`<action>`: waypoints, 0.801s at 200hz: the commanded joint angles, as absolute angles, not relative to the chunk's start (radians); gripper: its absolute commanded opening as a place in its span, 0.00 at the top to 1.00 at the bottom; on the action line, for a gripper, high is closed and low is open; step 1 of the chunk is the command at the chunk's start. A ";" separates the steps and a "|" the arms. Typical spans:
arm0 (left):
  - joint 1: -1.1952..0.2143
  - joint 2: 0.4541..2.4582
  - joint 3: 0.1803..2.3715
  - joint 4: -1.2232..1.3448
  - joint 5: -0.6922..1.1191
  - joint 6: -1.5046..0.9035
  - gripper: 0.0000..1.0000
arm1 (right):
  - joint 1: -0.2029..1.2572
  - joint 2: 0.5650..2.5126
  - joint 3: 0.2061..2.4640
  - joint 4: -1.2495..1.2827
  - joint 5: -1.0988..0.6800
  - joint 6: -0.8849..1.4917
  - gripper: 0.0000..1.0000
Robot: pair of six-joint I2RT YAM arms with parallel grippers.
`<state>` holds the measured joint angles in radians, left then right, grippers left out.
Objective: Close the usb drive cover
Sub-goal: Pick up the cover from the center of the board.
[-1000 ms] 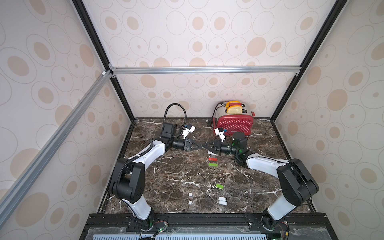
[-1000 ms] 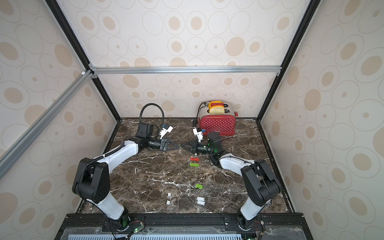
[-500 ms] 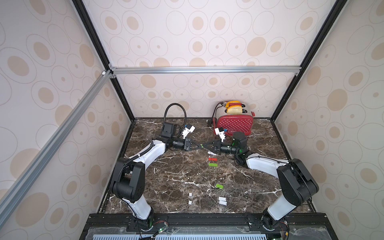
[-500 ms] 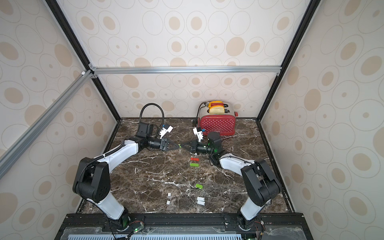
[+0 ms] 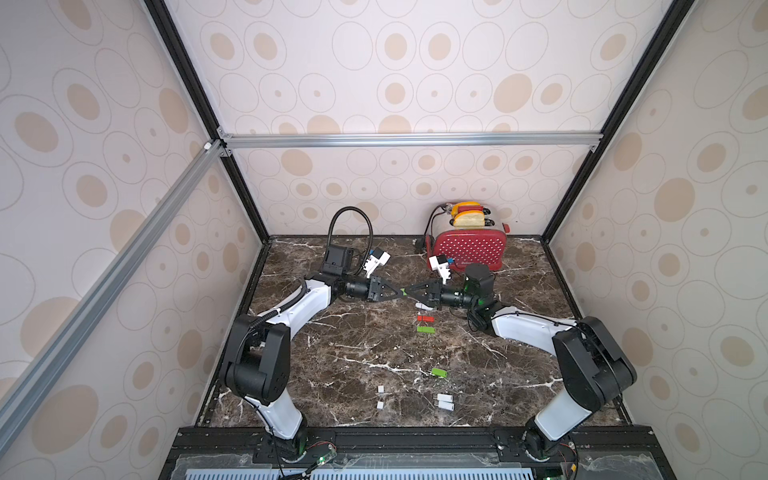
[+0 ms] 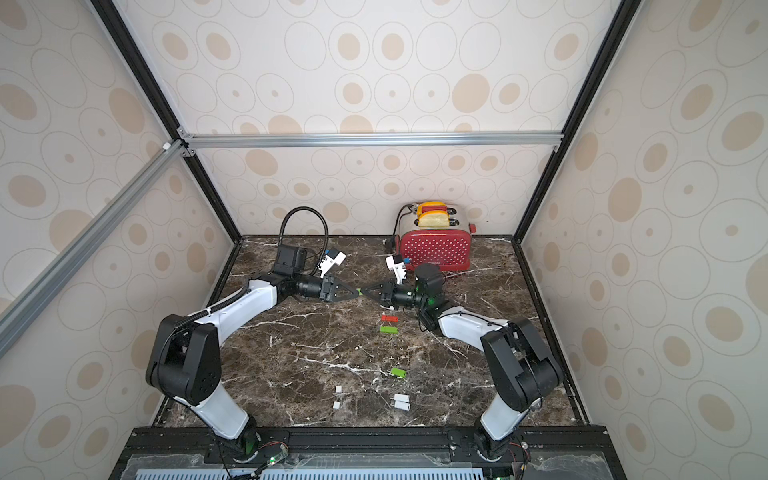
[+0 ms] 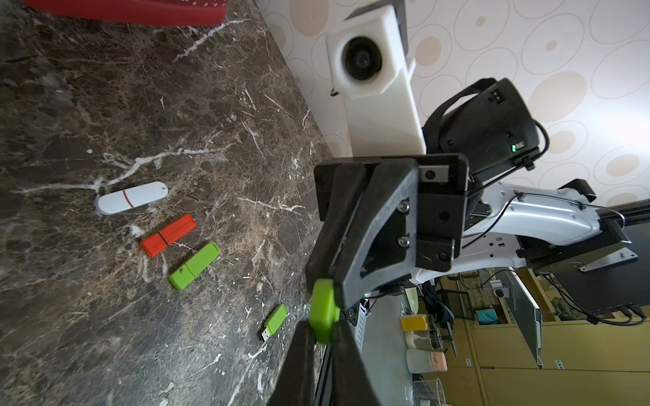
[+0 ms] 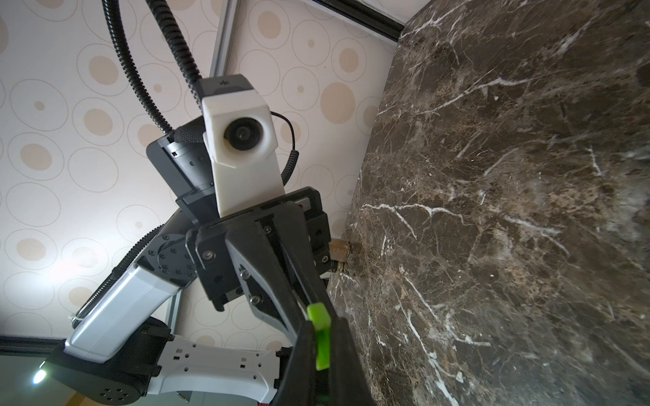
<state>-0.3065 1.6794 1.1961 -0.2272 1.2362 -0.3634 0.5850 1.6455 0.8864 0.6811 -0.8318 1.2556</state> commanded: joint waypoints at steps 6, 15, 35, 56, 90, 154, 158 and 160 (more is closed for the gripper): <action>-0.322 1.681 1.244 -0.210 1.279 -0.350 0.93 | 0.611 1.666 0.907 0.677 -0.836 1.249 0.92; -0.322 1.681 1.243 -0.210 1.279 -0.350 0.93 | 0.611 1.665 0.908 0.675 -0.836 1.248 0.91; -0.322 1.680 1.234 -0.212 1.279 -0.347 0.94 | 0.609 1.656 0.915 0.657 -0.838 1.232 0.84; -0.321 1.671 1.215 -0.213 1.281 -0.338 0.93 | 0.604 1.634 0.919 0.623 -0.839 1.204 0.72; -0.321 1.650 1.183 -0.236 1.284 -0.311 0.93 | 0.564 1.582 0.889 0.584 -0.849 1.176 0.63; -0.292 1.570 1.099 -0.291 1.270 -0.268 0.94 | 0.509 1.344 0.958 -0.230 -0.730 0.489 0.41; -0.291 1.572 1.102 -0.317 1.271 -0.249 0.95 | 0.508 1.337 0.965 -0.283 -0.704 0.451 0.40; -0.291 1.573 1.104 -0.334 1.273 -0.239 0.95 | 0.509 1.334 0.967 -0.309 -0.692 0.431 0.39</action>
<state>-0.3019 1.6035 1.1038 -0.2550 1.2552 -0.3172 0.5034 1.3949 0.9062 0.1482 -0.8043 0.8288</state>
